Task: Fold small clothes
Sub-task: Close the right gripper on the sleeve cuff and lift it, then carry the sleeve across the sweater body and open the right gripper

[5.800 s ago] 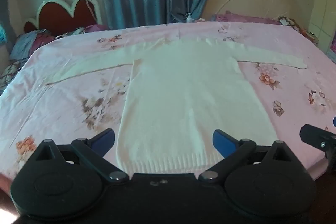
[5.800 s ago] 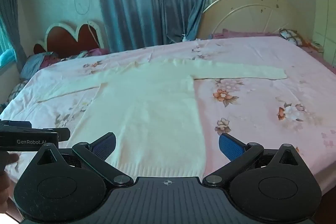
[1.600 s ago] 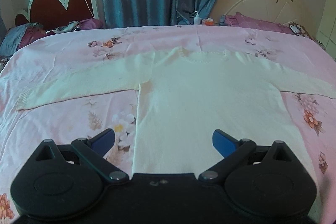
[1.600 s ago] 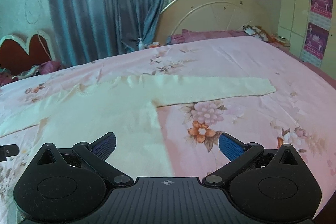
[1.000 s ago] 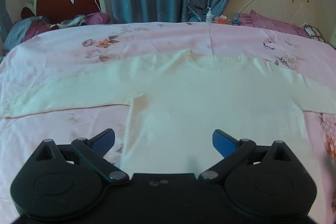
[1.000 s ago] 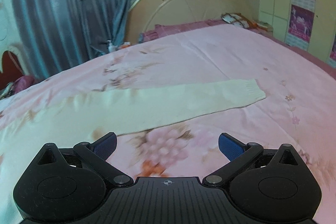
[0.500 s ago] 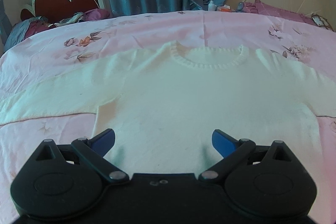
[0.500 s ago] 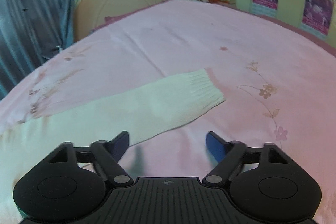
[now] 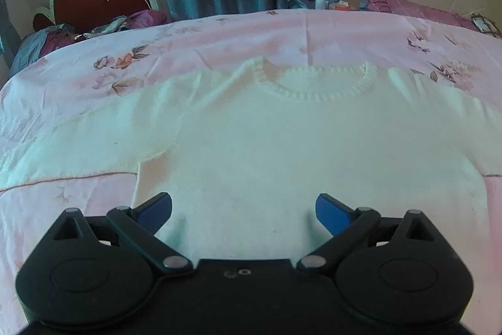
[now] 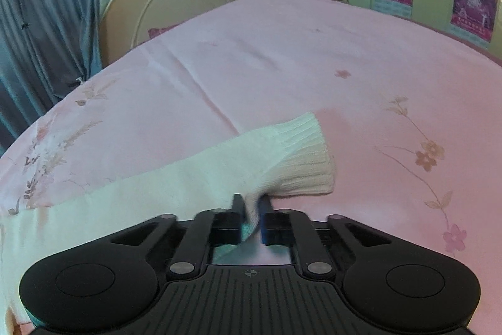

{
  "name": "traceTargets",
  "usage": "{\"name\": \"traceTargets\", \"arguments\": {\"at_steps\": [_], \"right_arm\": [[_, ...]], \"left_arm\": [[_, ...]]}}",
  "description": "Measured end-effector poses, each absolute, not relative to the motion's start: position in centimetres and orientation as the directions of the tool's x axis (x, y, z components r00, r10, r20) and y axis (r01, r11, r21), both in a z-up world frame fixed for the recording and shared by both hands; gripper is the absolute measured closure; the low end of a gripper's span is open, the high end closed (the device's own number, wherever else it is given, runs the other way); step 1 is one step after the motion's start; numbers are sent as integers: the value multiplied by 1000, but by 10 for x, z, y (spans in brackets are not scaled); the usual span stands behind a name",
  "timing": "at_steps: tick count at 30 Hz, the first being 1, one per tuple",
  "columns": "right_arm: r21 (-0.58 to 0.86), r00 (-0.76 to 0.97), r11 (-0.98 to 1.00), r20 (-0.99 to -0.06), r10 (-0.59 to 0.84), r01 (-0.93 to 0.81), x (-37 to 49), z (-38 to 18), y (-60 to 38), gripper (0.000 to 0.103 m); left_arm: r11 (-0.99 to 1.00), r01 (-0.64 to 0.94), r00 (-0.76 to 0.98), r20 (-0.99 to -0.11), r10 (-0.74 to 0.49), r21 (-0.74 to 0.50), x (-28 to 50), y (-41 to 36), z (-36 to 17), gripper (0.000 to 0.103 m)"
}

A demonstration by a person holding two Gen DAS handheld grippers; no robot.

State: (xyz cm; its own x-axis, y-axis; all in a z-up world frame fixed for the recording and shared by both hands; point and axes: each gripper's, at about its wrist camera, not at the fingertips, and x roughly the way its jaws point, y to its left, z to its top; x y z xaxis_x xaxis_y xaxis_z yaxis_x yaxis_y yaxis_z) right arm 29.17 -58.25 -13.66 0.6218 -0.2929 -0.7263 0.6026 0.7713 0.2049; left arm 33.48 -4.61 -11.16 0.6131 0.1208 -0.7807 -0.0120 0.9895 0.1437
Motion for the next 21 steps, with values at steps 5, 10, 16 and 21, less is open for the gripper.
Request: {"name": "traceTargets", "arguments": {"at_steps": [5, 10, 16, 21], "right_arm": [[208, 660, 798, -694, -287, 566, 296, -126, -574, 96], [245, 738, 847, -636, -227, 471, 305, -101, -544, 96], [252, 817, 930, -572, -79, 267, 325, -66, -458, 96], [256, 829, 963, -554, 74, 85, 342, -55, -364, 96]], "left_arm": [[988, -22, 625, -769, 133, 152, 336, -42, -107, 6], [990, -21, 629, -768, 121, 139, 335, -34, -103, 6], [993, -33, 650, -753, 106, 112, 332, -16, -96, 6], [995, -38, 662, -743, 96, 94, 335, 7, -93, 6]]}}
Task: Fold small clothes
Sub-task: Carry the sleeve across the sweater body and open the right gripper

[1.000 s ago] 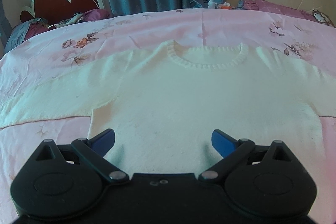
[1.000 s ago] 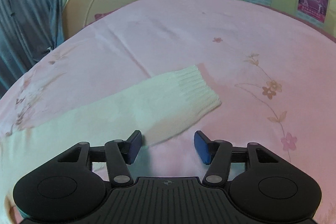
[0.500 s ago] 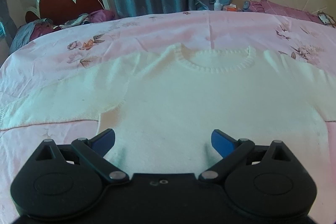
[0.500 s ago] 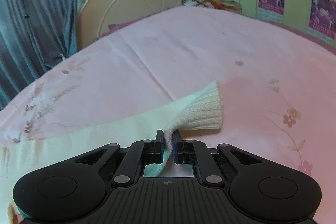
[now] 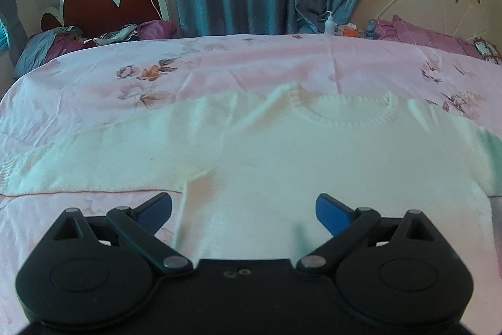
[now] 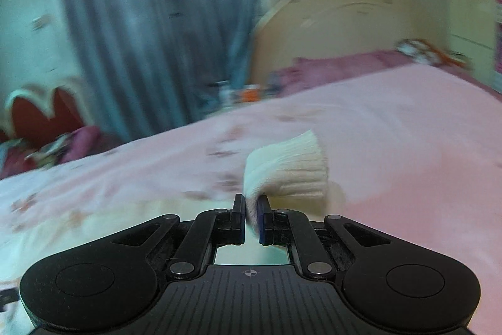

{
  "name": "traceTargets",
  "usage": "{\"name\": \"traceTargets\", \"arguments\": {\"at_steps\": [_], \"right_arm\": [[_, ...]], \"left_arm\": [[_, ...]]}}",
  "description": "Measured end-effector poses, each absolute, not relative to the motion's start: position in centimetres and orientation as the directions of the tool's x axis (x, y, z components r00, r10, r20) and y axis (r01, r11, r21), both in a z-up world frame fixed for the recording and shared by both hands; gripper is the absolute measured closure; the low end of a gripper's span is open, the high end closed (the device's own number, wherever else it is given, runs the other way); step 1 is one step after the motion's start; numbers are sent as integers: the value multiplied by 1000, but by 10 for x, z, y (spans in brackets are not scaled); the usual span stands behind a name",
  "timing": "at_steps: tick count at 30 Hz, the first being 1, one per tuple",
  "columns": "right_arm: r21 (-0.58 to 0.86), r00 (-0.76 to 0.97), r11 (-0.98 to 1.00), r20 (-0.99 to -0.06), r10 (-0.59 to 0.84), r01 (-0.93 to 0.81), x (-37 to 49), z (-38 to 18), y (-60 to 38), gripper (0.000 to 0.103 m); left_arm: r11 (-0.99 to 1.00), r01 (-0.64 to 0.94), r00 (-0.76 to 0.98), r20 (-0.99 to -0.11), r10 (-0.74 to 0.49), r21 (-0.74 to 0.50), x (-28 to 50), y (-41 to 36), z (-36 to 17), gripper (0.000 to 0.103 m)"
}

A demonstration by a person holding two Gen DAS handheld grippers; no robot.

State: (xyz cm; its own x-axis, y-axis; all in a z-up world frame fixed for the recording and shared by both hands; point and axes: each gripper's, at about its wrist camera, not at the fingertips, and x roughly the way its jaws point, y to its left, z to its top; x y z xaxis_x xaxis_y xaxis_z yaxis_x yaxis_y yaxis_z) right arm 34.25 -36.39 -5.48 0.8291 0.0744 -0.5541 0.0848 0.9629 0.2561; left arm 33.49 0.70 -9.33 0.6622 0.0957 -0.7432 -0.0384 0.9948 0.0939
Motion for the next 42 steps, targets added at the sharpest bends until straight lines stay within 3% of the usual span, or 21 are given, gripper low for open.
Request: {"name": "traceTargets", "arguments": {"at_steps": [8, 14, 15, 16, 17, 18, 24, 31, 38, 39, 41, 42], "right_arm": [[295, 741, 944, -600, 301, -145, 372, -84, -212, 96], [330, 643, 917, -657, 393, -223, 374, -114, -159, 94], [334, 639, 915, -657, 399, -227, 377, -115, -161, 90], [337, 641, 914, -655, 400, -226, 373, -115, -160, 73], [336, 652, 917, -649, 392, -217, 370, -113, -163, 48], [327, 670, 922, -639, 378, -207, 368, -110, -167, 40], [231, 725, 966, -644, 243, -119, 339, -97, -210, 39], [186, 713, 982, -693, 103, 40, 310, -109, -272, 38], [186, 692, 975, -720, 54, 118, 297, -120, -304, 38], [184, 689, 975, -723, 50, 122, 297, -122, -306, 38], [177, 685, 975, -728, 40, 131, 299, -125, -309, 38], [172, 682, 976, -730, 33, 137, 300, -127, -311, 38]], "left_arm": [[993, -96, 669, -734, 115, 68, 336, 57, -92, 6], [995, -87, 675, -733, 88, 40, 337, 76, -92, 6], [997, -74, 672, -737, 69, 26, 337, 76, -93, 6], [998, -56, 667, -744, 40, 4, 338, 74, -94, 6], [999, -40, 662, -749, 13, -18, 339, 73, -95, 6], [999, -26, 655, -755, -17, -45, 341, 71, -96, 6], [972, 67, 591, -776, -222, -226, 357, 42, -111, 6], [957, 137, 563, -775, -287, -255, 384, -2, -134, 7], [946, 87, 591, -749, -301, -311, 388, -8, -156, 9], [945, 88, 601, -739, -304, -316, 388, -8, -155, 10], [942, 87, 620, -722, -306, -325, 388, -9, -155, 23], [934, 103, 629, -705, -327, -342, 388, -8, -155, 60]]}}
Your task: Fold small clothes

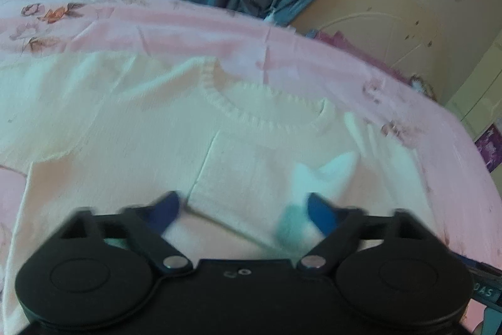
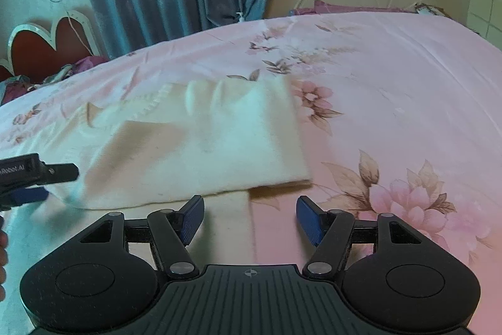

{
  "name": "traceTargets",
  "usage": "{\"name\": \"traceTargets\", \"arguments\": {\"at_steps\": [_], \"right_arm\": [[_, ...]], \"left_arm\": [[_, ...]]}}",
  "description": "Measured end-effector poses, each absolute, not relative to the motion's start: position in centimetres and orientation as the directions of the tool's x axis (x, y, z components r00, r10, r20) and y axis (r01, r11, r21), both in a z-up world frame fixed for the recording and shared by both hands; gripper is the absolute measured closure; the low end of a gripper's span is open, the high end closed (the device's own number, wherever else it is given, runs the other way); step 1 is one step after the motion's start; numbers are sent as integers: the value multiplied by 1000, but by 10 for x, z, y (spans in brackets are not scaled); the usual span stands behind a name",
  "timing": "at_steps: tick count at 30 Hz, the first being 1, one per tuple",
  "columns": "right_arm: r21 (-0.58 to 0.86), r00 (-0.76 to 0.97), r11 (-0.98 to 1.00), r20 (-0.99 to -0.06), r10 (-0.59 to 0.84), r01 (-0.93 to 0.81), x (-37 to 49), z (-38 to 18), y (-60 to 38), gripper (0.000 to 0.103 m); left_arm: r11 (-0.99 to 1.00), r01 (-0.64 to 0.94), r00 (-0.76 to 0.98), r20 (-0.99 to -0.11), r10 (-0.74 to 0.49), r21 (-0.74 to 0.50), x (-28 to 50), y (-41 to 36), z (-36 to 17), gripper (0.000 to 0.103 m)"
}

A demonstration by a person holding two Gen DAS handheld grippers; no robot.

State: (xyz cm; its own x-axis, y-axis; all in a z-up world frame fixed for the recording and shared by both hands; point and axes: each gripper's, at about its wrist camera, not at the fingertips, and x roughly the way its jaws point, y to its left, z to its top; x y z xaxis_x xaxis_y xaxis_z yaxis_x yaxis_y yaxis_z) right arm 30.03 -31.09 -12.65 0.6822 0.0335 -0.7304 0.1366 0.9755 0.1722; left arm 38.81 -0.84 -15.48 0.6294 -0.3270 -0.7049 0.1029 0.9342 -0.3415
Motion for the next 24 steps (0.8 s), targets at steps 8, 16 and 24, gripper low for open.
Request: {"name": "traceTargets", "arguments": {"at_steps": [8, 16, 24], "right_arm": [[156, 662, 977, -749, 22, 144, 311, -139, -312, 39], [173, 671, 973, -741, 25, 155, 327, -142, -306, 39], [198, 683, 969, -729, 46, 147, 348, -144, -302, 88]], "left_arm": [[891, 112, 620, -670, -408, -439, 395, 2, -158, 96], [860, 138, 749, -516, -416, -492, 384, 30, -106, 97], [899, 58, 769, -555, -318, -434, 386, 69, -110, 97]]}}
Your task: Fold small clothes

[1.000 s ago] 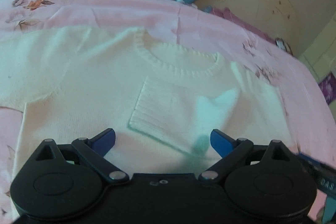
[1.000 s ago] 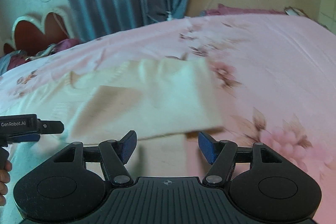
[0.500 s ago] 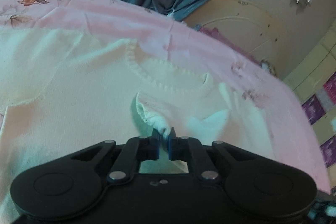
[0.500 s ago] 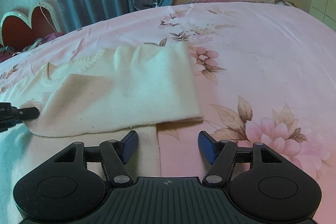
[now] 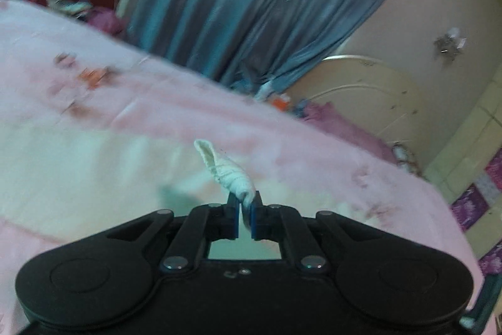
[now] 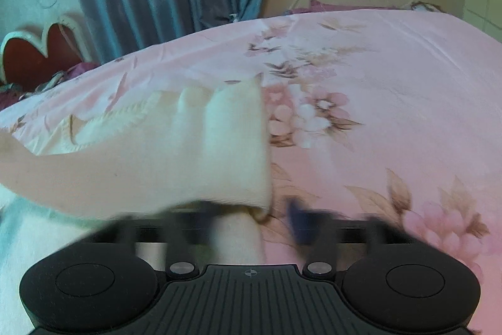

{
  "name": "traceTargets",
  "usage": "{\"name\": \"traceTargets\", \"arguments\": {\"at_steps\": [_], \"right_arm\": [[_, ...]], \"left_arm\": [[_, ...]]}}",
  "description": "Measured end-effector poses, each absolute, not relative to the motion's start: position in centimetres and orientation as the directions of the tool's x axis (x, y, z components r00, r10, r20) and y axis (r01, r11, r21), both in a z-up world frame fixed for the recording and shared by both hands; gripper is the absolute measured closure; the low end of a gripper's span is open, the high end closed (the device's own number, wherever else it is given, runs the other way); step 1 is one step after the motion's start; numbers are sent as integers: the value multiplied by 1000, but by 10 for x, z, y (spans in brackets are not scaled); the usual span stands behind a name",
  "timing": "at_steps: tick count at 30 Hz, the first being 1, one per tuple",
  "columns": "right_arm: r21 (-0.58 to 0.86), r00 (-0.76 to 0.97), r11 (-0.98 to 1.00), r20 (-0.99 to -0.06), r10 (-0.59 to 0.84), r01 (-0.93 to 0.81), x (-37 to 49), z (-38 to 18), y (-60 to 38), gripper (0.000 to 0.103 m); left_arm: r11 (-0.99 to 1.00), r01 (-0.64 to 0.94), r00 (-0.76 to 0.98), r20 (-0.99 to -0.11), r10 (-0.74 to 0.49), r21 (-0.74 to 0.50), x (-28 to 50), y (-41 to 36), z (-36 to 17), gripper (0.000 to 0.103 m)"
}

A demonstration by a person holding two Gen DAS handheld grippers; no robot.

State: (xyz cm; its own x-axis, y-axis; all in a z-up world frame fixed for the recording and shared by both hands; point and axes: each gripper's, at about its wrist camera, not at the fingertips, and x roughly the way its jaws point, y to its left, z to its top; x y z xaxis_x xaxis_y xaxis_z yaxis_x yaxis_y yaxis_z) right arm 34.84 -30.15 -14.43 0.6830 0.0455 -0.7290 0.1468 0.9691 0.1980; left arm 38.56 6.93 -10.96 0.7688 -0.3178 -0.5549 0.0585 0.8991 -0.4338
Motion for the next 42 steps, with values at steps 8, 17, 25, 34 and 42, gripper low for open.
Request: {"name": "traceTargets", "arguments": {"at_steps": [8, 17, 25, 34, 42], "right_arm": [[204, 675, 958, -738, 17, 200, 339, -148, -317, 102], [210, 691, 969, -720, 64, 130, 318, -119, -318, 99], [255, 723, 960, -685, 92, 119, 360, -116, -325, 44], [293, 679, 947, -723, 129, 132, 440, -142, -330, 54], [247, 681, 962, -725, 102, 119, 461, -145, -332, 97]], "left_arm": [[926, -1, 741, -622, -253, -378, 383, 80, -146, 97], [958, -53, 744, -651, -150, -283, 369, 85, -150, 73], [976, -15, 819, -563, -113, -218, 350, 80, -118, 53], [982, 30, 714, -683, -151, -186, 390, 56, -155, 53], [988, 42, 721, -680, -132, -148, 387, 51, -157, 50]]}}
